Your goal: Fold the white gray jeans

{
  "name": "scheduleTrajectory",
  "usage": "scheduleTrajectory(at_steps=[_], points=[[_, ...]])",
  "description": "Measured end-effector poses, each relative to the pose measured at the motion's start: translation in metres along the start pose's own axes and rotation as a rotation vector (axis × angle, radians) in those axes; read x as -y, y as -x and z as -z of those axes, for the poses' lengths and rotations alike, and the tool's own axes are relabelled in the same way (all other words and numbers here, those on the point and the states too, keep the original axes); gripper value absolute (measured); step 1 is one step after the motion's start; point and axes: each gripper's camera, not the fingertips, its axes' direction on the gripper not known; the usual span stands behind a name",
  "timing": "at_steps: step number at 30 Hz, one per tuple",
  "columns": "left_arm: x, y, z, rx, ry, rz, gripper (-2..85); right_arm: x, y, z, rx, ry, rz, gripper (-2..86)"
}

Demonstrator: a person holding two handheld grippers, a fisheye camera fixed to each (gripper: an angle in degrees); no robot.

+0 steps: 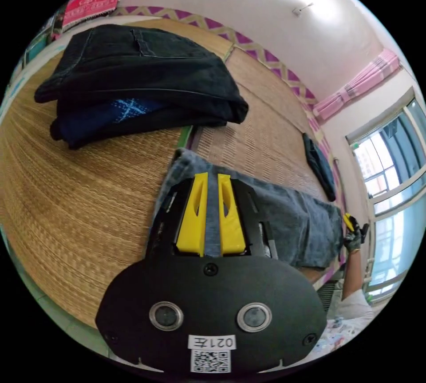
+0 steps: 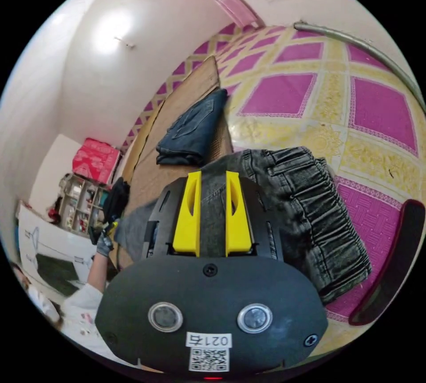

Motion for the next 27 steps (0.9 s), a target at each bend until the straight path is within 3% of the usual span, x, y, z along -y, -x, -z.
scheduleTrajectory(at_steps=[8,13,15,22,27], points=[[-0.04,-0.001,0.007,0.015,-0.036,-0.063,3.1,-0.105,0.168,-0.076,0.073,0.325,0.651,7.5],[-0.05,0.005,-0.017,0.045,-0.061,0.029,4.1,-0.161,0.225,-0.118,0.038,0.429,0.865,6.9],[-0.052,0.009,-0.025,0.018,-0.058,0.059,4.4,-0.178,0.225,-0.14,-0.074,0.516,0.891,6.5],[-0.07,0.01,-0.058,-0.225,-0.032,0.22,7.5,-0.186,0.219,-0.143,-0.046,0.427,0.81,6.2],[-0.073,0.004,-0.103,-0.265,0.016,0.323,11.2,-0.188,0.214,-0.143,-0.028,0.417,0.779,6.2]])
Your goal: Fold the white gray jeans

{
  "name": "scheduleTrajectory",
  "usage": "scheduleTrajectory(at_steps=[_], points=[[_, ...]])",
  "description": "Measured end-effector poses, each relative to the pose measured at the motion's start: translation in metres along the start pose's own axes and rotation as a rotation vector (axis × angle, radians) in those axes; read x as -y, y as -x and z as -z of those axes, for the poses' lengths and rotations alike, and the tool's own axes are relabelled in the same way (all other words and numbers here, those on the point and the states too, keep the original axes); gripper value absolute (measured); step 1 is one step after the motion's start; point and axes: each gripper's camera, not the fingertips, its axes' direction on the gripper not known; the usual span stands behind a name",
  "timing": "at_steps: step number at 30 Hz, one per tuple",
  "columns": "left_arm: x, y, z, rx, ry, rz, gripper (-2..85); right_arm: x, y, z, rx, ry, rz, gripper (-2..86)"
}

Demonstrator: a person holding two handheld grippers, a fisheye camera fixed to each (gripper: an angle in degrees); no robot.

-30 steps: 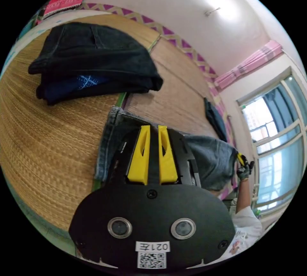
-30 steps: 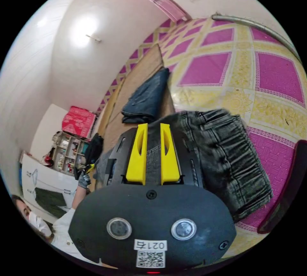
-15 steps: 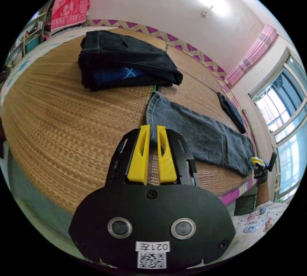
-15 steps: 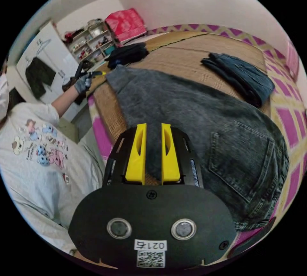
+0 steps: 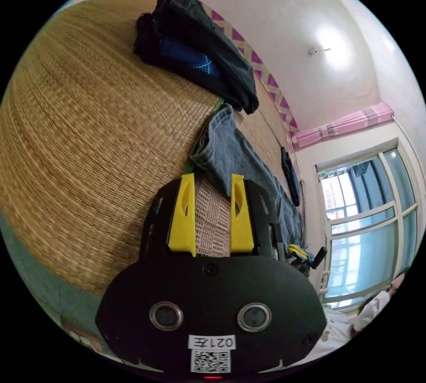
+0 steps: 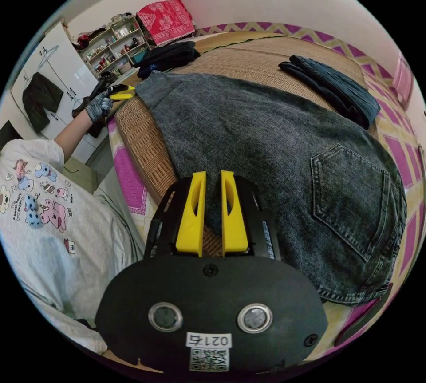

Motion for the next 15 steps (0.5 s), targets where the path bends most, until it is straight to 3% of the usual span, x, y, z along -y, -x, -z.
scheduleTrajectory(at_steps=[5,10,15], points=[[-0.007,0.003,-0.034,-0.054,-0.064,0.054,9.8,-0.013,-0.004,0.002,0.014,-0.035,-0.029,6.2],[-0.027,0.003,-0.06,-0.271,-0.166,0.016,4.2,-0.028,-0.018,0.008,0.077,-0.073,-0.074,5.9],[-0.051,-0.06,-0.066,-0.2,-0.203,-0.151,2.5,-0.064,-0.033,0.04,0.11,-0.205,-0.136,6.3]])
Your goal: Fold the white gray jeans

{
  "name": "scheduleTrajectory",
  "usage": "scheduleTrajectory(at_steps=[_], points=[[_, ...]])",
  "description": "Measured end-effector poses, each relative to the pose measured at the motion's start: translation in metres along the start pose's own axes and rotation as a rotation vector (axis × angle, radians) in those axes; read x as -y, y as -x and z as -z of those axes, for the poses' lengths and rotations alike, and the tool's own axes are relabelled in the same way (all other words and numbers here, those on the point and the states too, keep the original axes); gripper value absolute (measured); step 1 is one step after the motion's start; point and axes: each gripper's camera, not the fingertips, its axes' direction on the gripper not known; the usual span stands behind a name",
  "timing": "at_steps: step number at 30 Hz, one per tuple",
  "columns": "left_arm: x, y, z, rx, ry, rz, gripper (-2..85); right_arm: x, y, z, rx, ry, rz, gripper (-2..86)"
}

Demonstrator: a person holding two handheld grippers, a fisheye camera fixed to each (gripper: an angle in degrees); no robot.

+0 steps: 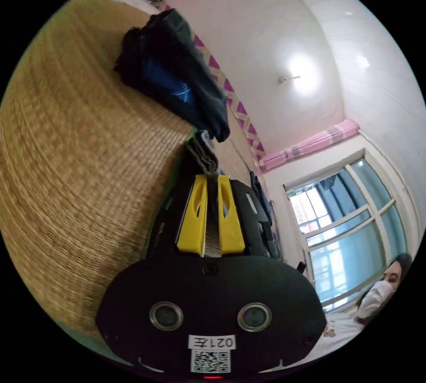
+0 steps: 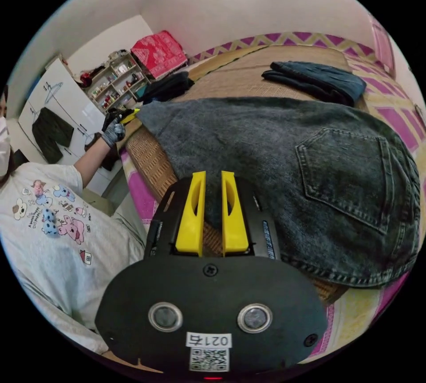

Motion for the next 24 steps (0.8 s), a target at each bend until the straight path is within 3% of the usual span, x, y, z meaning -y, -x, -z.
scheduleTrajectory(at_steps=[5,12,15,19,24], points=[[-0.033,-0.135,-0.033,-0.004,-0.008,-0.321,2.1,-0.052,-0.008,0.062,-0.023,-0.162,-0.065,6.1],[-0.181,-0.325,-0.19,-0.07,0.181,-0.786,2.2,-0.119,-0.016,0.113,-0.029,-0.284,-0.144,5.9],[-0.257,-0.349,-0.288,-0.088,0.359,-0.82,2.3,-0.142,-0.023,0.126,-0.028,-0.302,-0.171,5.8],[-0.345,-0.328,-0.406,0.037,0.599,-0.792,2.4,-0.171,-0.035,0.14,-0.015,-0.309,-0.215,5.8],[-0.37,-0.34,-0.411,-0.053,0.51,-0.793,2.2,-0.199,-0.049,0.161,-0.016,-0.343,-0.253,5.6]])
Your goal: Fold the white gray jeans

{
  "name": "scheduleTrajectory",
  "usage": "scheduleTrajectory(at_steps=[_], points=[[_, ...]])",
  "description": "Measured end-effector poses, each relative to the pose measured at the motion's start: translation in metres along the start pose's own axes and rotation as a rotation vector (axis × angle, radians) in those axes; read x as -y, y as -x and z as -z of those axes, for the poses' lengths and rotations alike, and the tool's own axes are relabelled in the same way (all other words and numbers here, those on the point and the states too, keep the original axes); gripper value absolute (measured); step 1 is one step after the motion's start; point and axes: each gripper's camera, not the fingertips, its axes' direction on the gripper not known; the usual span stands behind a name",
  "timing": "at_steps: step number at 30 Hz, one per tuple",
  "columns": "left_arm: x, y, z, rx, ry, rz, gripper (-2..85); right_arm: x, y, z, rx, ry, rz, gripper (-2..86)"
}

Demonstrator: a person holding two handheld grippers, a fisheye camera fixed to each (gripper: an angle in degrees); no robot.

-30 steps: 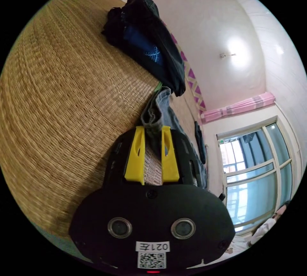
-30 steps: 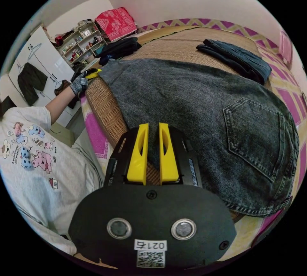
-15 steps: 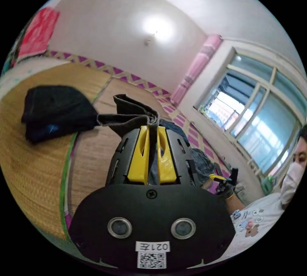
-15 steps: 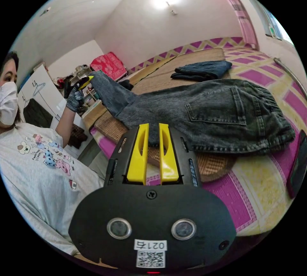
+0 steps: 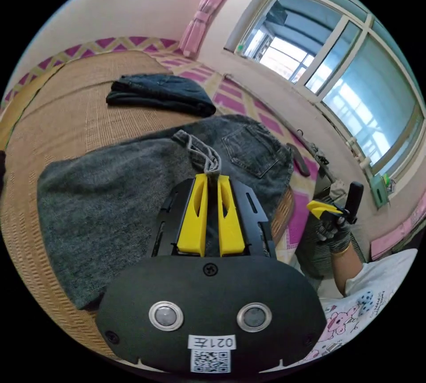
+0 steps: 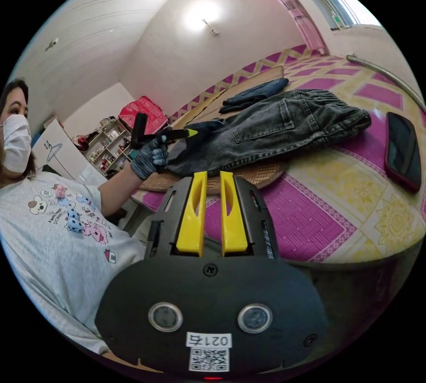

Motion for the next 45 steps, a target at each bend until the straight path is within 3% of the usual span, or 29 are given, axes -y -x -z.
scheduleTrajectory(at_steps=[3,6,8,13,23,30,33,38,41,45], points=[[0.003,-0.017,-0.023,0.005,-0.016,-0.019,2.3,-0.001,-0.013,0.011,-0.002,-0.031,-0.027,5.5],[-0.005,-0.019,-0.077,-0.01,0.079,0.01,2.7,0.003,-0.025,0.024,-0.031,-0.092,-0.084,6.3],[-0.015,-0.016,-0.109,-0.03,0.168,0.031,3.2,0.003,-0.04,0.042,-0.076,-0.189,-0.201,8.1],[-0.028,-0.02,-0.11,-0.14,0.089,-0.039,6.0,-0.002,-0.088,0.076,-0.098,-0.362,-0.493,12.7],[-0.068,-0.014,-0.07,-0.262,-0.075,-0.082,0.8,0.058,-0.135,0.046,-0.116,-0.343,-0.709,16.3],[-0.097,0.014,-0.047,-0.23,-0.1,-0.03,-0.9,0.095,-0.147,0.007,0.012,-0.297,-0.776,9.7],[-0.11,0.031,-0.038,-0.213,-0.09,0.011,-0.9,0.143,-0.079,0.005,-0.122,-0.271,-0.55,7.9],[-0.131,0.053,-0.023,-0.116,-0.037,0.059,-1.0,0.239,0.165,-0.071,-0.471,-0.133,0.086,8.0],[-0.145,0.062,-0.013,-0.058,0.0,0.074,-1.0,0.248,0.293,-0.156,-0.545,-0.063,0.399,8.2],[-0.17,0.08,0.01,-0.032,-0.006,0.109,-0.9,0.219,0.397,-0.287,-0.508,0.09,0.673,8.1]])
